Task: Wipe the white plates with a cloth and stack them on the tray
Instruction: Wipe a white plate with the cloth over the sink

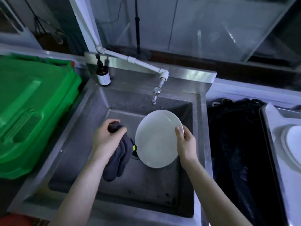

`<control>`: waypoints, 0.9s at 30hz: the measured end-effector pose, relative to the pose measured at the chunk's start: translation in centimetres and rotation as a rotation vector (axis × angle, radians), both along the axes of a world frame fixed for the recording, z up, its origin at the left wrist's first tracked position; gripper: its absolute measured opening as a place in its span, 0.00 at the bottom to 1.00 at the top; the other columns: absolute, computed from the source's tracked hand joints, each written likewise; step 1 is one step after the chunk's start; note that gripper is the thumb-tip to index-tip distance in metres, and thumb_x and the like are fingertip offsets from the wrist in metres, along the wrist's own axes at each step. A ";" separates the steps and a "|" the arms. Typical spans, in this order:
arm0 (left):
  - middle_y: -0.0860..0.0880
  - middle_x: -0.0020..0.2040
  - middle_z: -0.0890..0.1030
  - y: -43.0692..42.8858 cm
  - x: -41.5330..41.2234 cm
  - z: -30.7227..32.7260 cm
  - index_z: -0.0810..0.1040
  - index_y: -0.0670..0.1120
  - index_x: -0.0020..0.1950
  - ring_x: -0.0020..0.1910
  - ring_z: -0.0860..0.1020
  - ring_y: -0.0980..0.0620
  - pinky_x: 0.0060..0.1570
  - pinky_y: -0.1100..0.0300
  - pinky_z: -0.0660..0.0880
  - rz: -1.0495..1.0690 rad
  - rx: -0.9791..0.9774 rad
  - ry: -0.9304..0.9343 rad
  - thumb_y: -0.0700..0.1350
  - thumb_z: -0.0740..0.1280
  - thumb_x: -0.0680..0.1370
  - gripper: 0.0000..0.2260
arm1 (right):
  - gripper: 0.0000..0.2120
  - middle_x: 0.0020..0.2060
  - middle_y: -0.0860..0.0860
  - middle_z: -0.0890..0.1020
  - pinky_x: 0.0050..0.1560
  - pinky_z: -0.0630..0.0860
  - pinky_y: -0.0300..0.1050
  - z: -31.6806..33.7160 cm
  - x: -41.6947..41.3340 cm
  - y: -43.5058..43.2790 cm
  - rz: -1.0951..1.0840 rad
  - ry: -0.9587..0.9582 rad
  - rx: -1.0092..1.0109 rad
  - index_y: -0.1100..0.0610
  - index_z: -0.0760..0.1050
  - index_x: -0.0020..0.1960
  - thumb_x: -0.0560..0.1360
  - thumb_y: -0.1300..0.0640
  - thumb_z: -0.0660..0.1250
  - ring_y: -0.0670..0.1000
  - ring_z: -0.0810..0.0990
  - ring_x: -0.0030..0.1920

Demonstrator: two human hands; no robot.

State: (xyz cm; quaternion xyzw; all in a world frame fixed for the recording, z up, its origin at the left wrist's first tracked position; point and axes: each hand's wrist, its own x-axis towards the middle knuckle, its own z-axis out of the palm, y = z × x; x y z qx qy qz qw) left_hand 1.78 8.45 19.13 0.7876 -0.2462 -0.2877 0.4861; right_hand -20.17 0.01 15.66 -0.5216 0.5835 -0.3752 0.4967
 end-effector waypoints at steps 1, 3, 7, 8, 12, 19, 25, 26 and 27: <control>0.60 0.41 0.83 0.3 -0.8 1.4 0.79 0.58 0.48 0.43 0.80 0.64 0.45 0.68 0.73 -0.040 -0.073 -0.118 0.45 0.74 0.69 0.11 | 0.10 0.45 0.46 0.85 0.54 0.80 0.61 0.7 -0.3 0.9 -0.004 -0.002 -0.018 0.45 0.81 0.54 0.82 0.50 0.61 0.52 0.82 0.49; 0.58 0.46 0.82 0.9 -3.0 3.8 0.78 0.56 0.52 0.46 0.78 0.64 0.47 0.74 0.70 -0.134 -0.221 -0.326 0.41 0.75 0.68 0.16 | 0.11 0.42 0.46 0.84 0.51 0.81 0.59 1.8 -0.6 2.7 -0.010 -0.024 -0.029 0.42 0.81 0.49 0.82 0.49 0.61 0.52 0.82 0.47; 0.54 0.60 0.78 2.5 -7.4 4.7 0.76 0.48 0.64 0.59 0.76 0.61 0.61 0.67 0.70 -0.656 -0.292 -0.448 0.37 0.74 0.68 0.25 | 0.14 0.35 0.46 0.83 0.43 0.76 0.49 3.9 -0.6 5.4 -0.037 -0.143 -0.033 0.44 0.81 0.40 0.82 0.49 0.62 0.52 0.79 0.42; 0.56 0.64 0.77 3.1 -7.9 4.5 0.74 0.50 0.68 0.63 0.74 0.63 0.64 0.67 0.68 -0.787 -0.249 -0.432 0.39 0.73 0.70 0.26 | 0.13 0.36 0.49 0.83 0.44 0.76 0.49 4.3 -0.7 5.7 -0.040 -0.176 -0.039 0.47 0.81 0.42 0.81 0.48 0.62 0.51 0.79 0.42; 0.59 0.69 0.73 4.4 -6.3 3.4 0.74 0.51 0.70 0.68 0.71 0.63 0.67 0.65 0.67 -0.735 -0.282 -0.443 0.40 0.67 0.74 0.23 | 0.14 0.36 0.51 0.82 0.45 0.75 0.49 5.4 -1.0 6.6 -0.104 -0.309 -0.019 0.55 0.82 0.44 0.80 0.48 0.64 0.49 0.78 0.41; 0.56 0.69 0.75 4.8 -4.3 3.8 0.79 0.53 0.65 0.64 0.75 0.51 0.57 0.47 0.74 -0.852 -0.318 -0.911 0.50 0.62 0.79 0.16 | 0.13 0.40 0.48 0.86 0.47 0.79 0.45 7.1 2.4 6.1 -0.190 -0.388 -0.001 0.51 0.85 0.43 0.80 0.48 0.65 0.47 0.82 0.44; 0.53 0.76 0.67 1.7 -0.2 4.7 0.73 0.53 0.72 0.76 0.63 0.52 0.70 0.50 0.63 -0.977 -0.325 -1.045 0.51 0.57 0.80 0.20 | 0.12 0.50 0.49 0.88 0.59 0.78 0.48 8.0 7.7 5.9 -0.169 -0.400 0.030 0.52 0.86 0.54 0.82 0.50 0.64 0.49 0.84 0.56; 0.51 0.77 0.66 1.0 0.7 4.9 0.72 0.51 0.73 0.77 0.62 0.51 0.73 0.51 0.61 -1.011 -0.350 -0.982 0.50 0.57 0.80 0.21 | 0.12 0.50 0.49 0.88 0.60 0.78 0.49 8.1 8.4 6.0 -0.167 -0.403 0.019 0.51 0.86 0.54 0.82 0.49 0.64 0.49 0.84 0.56; 0.49 0.77 0.65 0.3 1.6 5.0 0.71 0.48 0.74 0.77 0.61 0.51 0.75 0.52 0.60 -1.025 -0.361 -0.909 0.48 0.57 0.81 0.21 | 0.13 0.49 0.50 0.88 0.59 0.79 0.50 8.3 9.0 5.9 -0.169 -0.403 0.006 0.51 0.86 0.53 0.81 0.48 0.65 0.49 0.85 0.55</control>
